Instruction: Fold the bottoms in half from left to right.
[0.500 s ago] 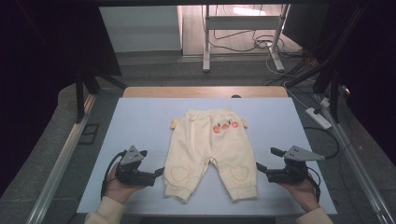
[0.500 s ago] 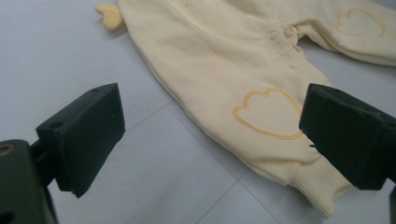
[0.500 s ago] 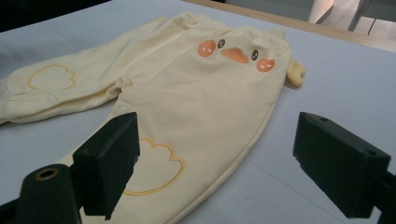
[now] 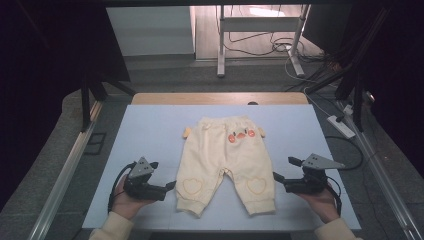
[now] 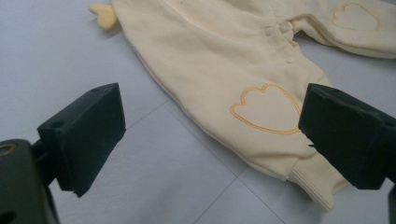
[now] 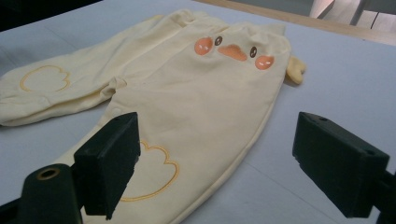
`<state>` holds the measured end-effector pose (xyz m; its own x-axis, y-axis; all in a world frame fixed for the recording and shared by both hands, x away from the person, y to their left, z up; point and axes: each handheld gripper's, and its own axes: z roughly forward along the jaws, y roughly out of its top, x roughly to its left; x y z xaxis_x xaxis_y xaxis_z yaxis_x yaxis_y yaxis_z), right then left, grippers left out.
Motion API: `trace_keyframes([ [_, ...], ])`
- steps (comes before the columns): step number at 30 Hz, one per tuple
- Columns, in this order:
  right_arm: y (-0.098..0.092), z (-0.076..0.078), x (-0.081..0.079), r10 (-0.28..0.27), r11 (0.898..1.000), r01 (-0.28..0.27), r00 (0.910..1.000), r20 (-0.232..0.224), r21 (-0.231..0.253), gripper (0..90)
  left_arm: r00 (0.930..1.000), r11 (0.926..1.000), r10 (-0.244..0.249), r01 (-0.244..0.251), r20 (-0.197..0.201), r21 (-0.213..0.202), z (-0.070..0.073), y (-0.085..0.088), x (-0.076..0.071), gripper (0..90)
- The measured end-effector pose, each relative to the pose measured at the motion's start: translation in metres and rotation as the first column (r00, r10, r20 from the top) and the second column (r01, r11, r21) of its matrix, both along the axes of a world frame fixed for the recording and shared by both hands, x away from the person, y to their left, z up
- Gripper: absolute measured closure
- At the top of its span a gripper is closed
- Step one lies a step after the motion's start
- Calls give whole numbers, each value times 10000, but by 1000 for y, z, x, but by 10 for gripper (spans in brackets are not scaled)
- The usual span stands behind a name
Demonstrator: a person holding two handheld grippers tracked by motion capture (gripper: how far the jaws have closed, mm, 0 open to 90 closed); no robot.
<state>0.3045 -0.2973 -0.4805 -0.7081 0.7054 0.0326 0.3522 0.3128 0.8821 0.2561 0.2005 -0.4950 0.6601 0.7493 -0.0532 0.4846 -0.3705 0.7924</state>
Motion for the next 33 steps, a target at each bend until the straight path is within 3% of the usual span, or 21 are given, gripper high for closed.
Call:
trace_keyframes([
  [13, 4, 2, -7, 163, 9996, -160, 9998, 149, -223, 158, 9999, 9998, 89, -87, 66, -170, 0, 6, -5, 79],
  [20, 9, 2, -7, 399, 9985, -388, 9989, 257, -391, 160, 9999, 10000, 89, -89, 76, 5, -2, 3, -5, 83],
  [31, 22, 3, -7, 570, 9982, -567, 9983, 155, -196, 164, 9998, 9998, -20, 16, 202, 198, 0, 0, -7, 86],
  [33, 26, 3, -6, 620, 9979, -619, 9980, 78, -191, 164, 9998, 10000, -26, 25, 200, 47, 0, 2, -7, 87],
])
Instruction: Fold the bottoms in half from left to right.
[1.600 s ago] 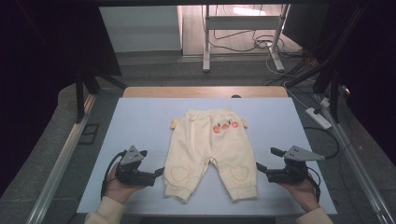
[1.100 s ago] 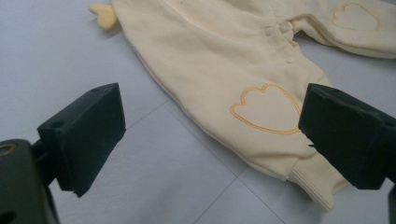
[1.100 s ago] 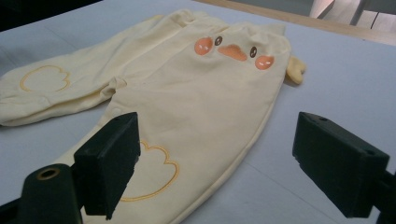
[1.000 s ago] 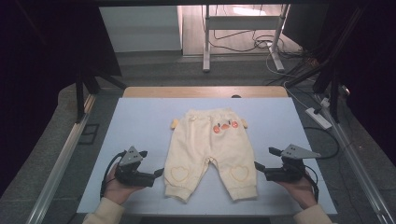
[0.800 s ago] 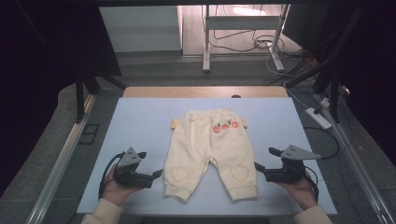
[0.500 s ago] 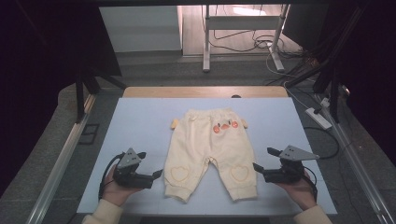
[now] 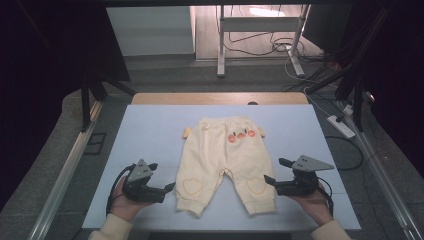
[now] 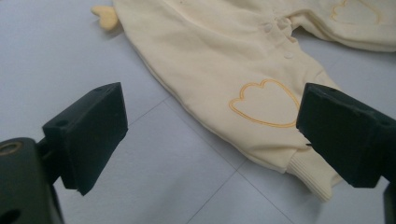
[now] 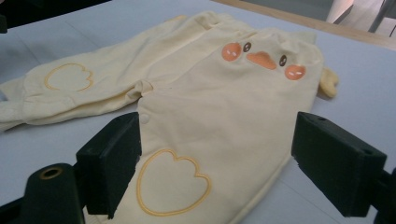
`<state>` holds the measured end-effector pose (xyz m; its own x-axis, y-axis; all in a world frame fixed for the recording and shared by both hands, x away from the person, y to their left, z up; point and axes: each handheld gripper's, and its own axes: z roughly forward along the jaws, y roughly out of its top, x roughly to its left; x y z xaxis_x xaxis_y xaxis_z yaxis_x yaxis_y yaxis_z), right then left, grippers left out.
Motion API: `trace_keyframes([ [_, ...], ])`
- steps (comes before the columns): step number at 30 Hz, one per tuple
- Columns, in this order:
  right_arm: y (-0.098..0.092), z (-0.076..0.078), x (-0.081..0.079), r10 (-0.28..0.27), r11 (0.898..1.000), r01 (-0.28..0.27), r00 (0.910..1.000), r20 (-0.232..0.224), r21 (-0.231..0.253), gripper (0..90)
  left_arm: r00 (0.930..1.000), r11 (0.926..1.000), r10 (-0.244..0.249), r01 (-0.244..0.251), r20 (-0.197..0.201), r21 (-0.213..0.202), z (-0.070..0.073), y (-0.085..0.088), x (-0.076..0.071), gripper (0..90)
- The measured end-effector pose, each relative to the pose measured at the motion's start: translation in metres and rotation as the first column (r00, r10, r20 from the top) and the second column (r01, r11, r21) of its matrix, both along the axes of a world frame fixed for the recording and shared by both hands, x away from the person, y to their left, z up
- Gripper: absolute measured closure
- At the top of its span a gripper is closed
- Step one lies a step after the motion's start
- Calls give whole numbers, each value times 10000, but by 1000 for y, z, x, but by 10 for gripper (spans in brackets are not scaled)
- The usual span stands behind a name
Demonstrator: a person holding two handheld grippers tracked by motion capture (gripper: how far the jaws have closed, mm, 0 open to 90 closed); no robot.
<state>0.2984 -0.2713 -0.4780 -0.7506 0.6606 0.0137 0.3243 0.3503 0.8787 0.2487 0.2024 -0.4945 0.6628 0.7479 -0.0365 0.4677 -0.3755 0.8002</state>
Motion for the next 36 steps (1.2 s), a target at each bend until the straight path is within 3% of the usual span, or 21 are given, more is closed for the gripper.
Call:
trace_keyframes([
  [3, 8, -1, -1, 184, 9998, -184, 9998, -57, -36, 165, 10000, 9999, -30, 29, -62, -141, -1, 0, 1, 87],
  [9, 28, -4, -1, 643, 9979, -645, 9977, -226, -53, 165, 9999, 9999, -115, 115, -81, -2, -2, -2, 5, 87],
  [19, 45, -4, -3, 822, 9966, -823, 9962, -291, -13, 165, 9999, 10000, -83, 82, -126, -50, -3, -3, 7, 87],
  [32, 70, -11, -4, 1420, 9897, -1426, 9893, -346, -153, 177, 9998, 10000, -76, 75, -175, -38, -4, -4, 8, 90],
  [36, 86, -14, -6, 1806, 9831, -1816, 9827, -408, -213, 190, 9997, 9999, -100, 100, -234, -12, -5, -4, 9, 90],
])
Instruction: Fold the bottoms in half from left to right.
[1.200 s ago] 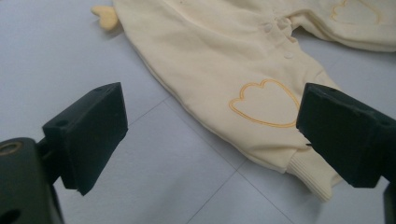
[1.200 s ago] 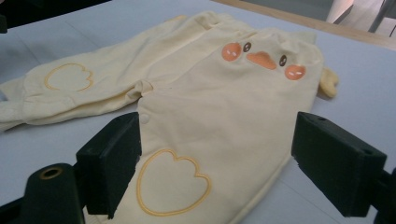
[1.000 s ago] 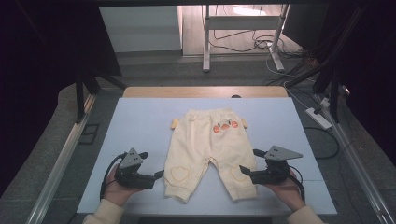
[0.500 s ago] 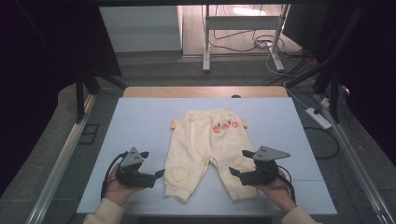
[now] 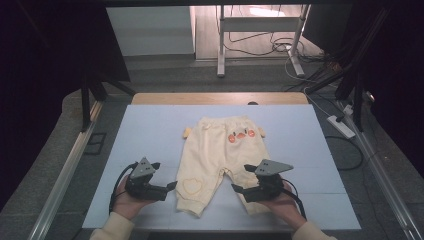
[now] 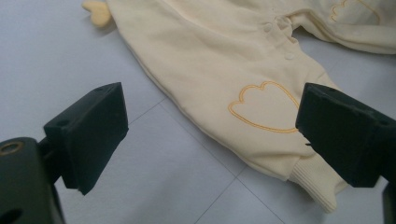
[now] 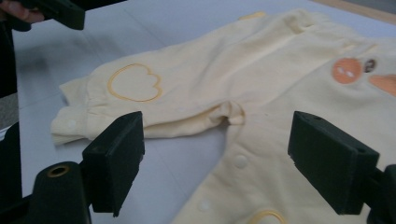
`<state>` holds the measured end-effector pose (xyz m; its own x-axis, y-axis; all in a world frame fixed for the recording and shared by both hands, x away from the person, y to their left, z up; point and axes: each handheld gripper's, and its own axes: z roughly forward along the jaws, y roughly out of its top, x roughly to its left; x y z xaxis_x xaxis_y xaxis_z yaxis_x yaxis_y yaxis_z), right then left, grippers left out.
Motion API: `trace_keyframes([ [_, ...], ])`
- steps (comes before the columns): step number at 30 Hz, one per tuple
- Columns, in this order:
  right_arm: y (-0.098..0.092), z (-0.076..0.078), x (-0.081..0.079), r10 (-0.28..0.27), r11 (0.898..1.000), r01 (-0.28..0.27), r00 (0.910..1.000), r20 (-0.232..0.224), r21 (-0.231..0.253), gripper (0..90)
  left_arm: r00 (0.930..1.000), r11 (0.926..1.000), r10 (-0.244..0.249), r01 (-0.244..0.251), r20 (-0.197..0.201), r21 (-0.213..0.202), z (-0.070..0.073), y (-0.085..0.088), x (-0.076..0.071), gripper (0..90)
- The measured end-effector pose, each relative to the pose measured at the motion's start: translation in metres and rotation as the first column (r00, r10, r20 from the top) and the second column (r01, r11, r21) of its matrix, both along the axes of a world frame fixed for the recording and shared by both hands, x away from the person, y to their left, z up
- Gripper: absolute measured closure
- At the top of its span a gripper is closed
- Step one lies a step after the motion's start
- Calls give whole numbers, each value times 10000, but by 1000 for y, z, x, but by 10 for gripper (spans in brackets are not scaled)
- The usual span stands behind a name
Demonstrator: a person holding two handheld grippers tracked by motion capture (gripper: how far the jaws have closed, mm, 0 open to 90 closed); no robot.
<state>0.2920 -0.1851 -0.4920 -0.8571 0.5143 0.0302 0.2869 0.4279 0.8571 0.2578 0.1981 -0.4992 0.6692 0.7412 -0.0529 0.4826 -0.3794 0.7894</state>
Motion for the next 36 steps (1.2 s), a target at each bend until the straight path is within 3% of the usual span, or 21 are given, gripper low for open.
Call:
trace_keyframes([
  [7, 22, -4, -3, 537, 9984, -537, 9986, 5, -175, 191, 9998, 9997, 220, -220, 17, -78, 0, 1, 1, 89],
  [19, 51, -6, -2, 1053, 9943, -1055, 9943, -159, -125, 199, 9999, 9999, 110, -110, -43, 11, -1, 0, 2, 90],
  [25, 71, -9, -6, 1529, 9877, -1535, 9880, -220, -284, 206, 9999, 9999, 115, -115, -18, 32, -1, 1, 1, 90],
  [36, 93, -12, -10, 1928, 9804, -1941, 9804, -403, -324, 213, 9998, 9998, 176, -176, 2, -9, -1, 0, 2, 90],
])
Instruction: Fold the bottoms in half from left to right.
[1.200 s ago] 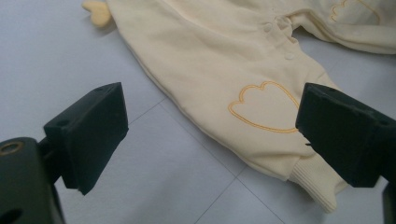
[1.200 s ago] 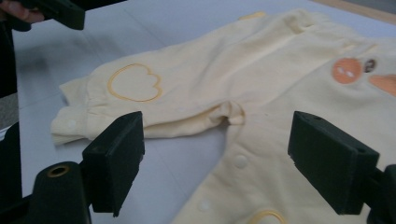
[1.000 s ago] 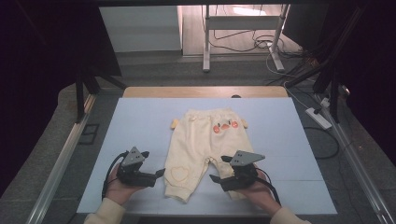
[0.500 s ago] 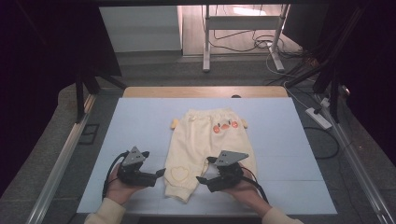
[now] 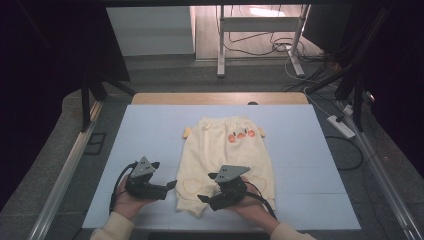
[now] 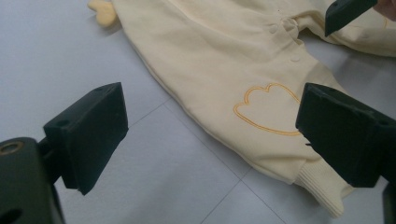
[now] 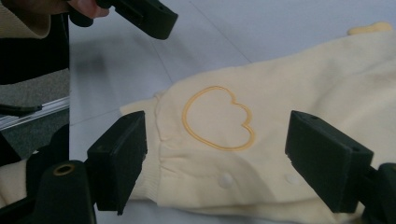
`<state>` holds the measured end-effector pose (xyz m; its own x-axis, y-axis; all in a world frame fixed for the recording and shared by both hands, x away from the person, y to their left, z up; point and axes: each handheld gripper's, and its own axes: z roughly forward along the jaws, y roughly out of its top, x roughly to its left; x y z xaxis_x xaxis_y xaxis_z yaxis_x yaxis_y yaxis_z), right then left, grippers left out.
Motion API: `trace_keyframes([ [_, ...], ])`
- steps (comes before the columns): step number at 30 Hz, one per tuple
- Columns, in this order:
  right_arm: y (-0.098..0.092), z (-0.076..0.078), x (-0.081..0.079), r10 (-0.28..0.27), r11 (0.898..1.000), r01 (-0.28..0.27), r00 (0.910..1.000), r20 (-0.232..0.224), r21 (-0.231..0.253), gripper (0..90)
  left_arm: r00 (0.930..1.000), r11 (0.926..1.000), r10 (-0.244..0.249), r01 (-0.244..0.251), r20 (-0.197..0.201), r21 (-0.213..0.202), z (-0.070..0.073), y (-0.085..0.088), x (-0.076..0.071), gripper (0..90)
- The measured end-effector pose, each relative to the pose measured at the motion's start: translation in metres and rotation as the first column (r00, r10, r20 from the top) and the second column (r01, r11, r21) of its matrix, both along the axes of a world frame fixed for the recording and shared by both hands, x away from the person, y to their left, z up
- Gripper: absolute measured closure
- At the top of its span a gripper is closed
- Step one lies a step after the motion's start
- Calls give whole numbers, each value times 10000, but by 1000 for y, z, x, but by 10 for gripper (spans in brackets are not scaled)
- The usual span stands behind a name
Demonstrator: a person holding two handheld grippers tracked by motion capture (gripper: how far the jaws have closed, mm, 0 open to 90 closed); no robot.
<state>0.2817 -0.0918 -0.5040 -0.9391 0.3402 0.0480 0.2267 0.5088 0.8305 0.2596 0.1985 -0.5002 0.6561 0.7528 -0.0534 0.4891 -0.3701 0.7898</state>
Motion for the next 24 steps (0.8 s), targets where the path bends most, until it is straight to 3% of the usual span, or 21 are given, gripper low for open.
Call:
trace_keyframes([
  [11, 35, -7, -15, 970, 9945, -970, 9953, -19, -405, 229, 10000, 10000, -42, 42, 7, 0, 0, 0, 0, 90],
  [24, 56, -13, -21, 1426, 9870, -1429, 9897, -87, -731, 249, 10000, 10000, 6, -6, 7, -66, 0, 0, 0, 90],
])
